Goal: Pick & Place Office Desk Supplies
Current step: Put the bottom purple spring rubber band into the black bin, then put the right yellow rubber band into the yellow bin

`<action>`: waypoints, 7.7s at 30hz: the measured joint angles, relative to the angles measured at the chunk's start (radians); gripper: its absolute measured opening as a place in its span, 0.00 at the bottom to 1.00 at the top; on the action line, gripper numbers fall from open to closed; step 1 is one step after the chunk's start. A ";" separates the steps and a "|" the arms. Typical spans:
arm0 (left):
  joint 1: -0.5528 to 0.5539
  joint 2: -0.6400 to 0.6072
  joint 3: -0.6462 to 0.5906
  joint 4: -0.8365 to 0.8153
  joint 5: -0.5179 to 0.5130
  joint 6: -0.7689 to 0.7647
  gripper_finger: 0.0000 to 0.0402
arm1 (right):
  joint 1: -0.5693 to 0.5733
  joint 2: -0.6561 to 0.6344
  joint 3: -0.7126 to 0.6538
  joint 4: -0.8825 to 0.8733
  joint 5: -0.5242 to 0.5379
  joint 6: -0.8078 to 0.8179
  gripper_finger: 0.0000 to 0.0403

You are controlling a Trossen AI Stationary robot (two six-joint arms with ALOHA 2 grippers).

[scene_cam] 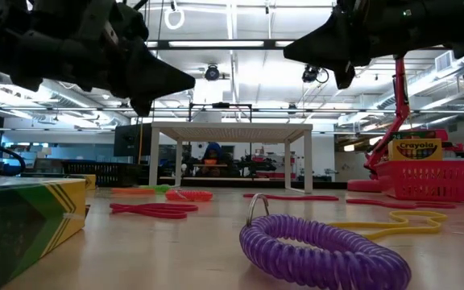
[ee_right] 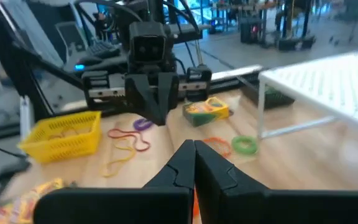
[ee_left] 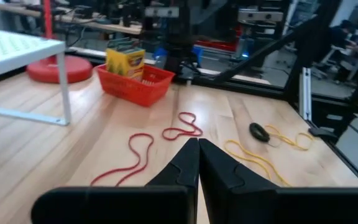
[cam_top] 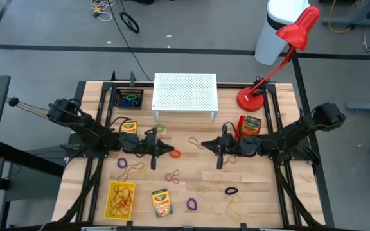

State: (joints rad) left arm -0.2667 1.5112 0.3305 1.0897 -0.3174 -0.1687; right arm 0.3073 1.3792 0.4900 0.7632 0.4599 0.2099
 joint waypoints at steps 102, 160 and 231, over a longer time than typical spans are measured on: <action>-0.329 0.629 1.021 -1.190 -0.010 -0.681 0.30 | 0.000 0.000 0.002 -0.098 0.052 -0.059 0.01; -0.301 0.276 0.907 -1.778 -0.367 -0.584 0.03 | 0.000 0.000 0.002 -0.131 0.052 -0.059 0.01; 0.701 -0.474 0.169 -1.384 -0.368 -0.039 0.06 | 0.000 0.000 0.002 -0.173 -0.027 -0.032 0.01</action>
State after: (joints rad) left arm 0.4342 1.0375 0.4996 -0.2946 -0.6857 -0.2074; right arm 0.3069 1.3788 0.4919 0.5907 0.4326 0.1781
